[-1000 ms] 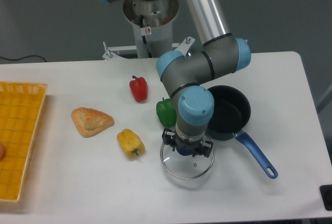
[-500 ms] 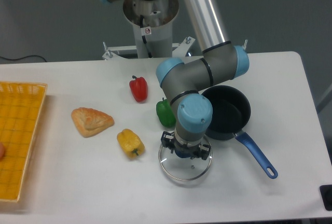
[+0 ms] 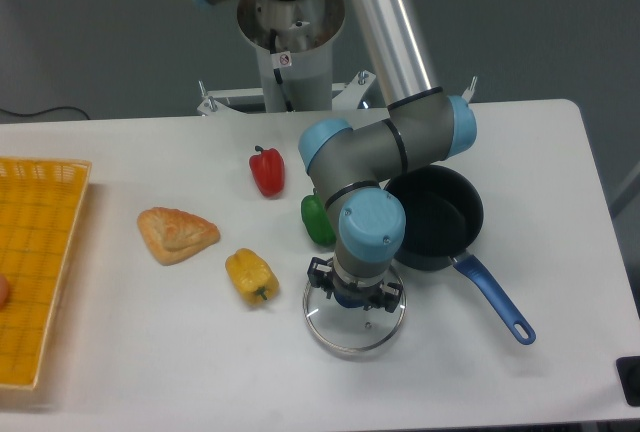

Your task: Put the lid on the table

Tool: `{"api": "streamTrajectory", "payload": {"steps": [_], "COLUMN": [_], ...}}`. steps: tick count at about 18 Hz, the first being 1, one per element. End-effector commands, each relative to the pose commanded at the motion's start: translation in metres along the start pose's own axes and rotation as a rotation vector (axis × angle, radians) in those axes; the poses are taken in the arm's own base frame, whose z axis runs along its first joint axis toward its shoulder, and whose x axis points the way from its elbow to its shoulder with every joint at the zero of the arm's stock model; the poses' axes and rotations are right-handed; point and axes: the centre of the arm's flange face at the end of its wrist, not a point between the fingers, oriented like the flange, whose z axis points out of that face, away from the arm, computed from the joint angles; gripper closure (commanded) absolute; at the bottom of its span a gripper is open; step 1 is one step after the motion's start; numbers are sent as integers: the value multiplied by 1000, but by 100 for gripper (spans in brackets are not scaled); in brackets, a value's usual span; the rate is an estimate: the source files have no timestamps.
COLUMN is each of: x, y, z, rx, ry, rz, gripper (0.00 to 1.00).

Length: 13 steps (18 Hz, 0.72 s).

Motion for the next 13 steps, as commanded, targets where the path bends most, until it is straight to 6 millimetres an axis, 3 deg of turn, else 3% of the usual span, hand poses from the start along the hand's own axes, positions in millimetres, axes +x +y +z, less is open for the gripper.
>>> {"api": "streamTrajectory", "payload": {"steps": [13], "x": [2], "y": [-4], "z": [8], "rx": [0], "ry": [-2], "rz": [5], "gripper": [31]}}
